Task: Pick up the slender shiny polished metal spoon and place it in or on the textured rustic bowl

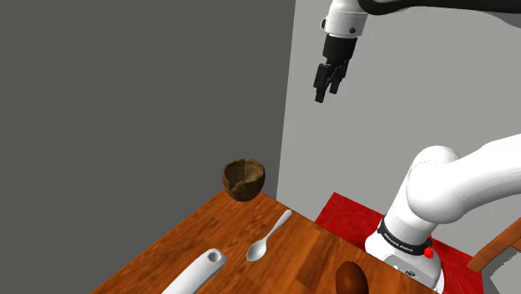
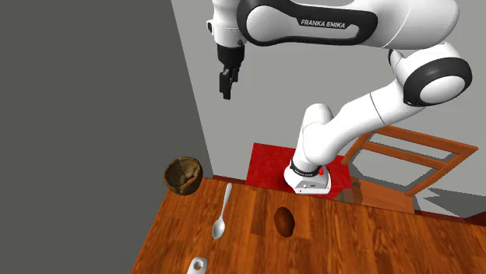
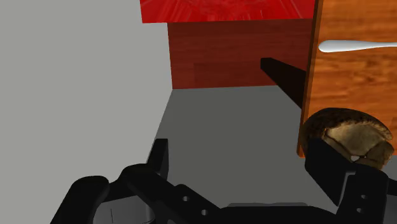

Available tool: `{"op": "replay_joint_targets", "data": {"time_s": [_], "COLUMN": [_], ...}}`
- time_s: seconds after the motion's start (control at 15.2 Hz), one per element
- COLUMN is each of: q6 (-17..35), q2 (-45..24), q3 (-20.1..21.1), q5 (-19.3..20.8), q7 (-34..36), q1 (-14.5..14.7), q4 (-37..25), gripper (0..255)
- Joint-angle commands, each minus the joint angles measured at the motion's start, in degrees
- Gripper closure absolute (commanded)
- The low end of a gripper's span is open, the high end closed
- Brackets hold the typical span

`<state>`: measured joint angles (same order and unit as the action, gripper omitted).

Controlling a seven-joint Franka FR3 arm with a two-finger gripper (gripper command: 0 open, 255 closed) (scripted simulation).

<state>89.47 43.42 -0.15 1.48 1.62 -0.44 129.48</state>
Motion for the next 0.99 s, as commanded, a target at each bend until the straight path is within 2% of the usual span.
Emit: {"op": "replay_joint_targets", "data": {"time_s": [0.0, 0.46, 0.92], "q6": [0.0, 7.51, 16.11], "q2": [0.0, 2.96, 1.87], "q3": [0.0, 7.77, 16.55], "q5": [0.0, -4.81, -9.92], "q7": [0.0, 8.05, 16.31], "q1": [0.0, 2.86, 6.22], "q4": [0.0, 9.34, 15.44], "gripper": [0, 0, 0]}}
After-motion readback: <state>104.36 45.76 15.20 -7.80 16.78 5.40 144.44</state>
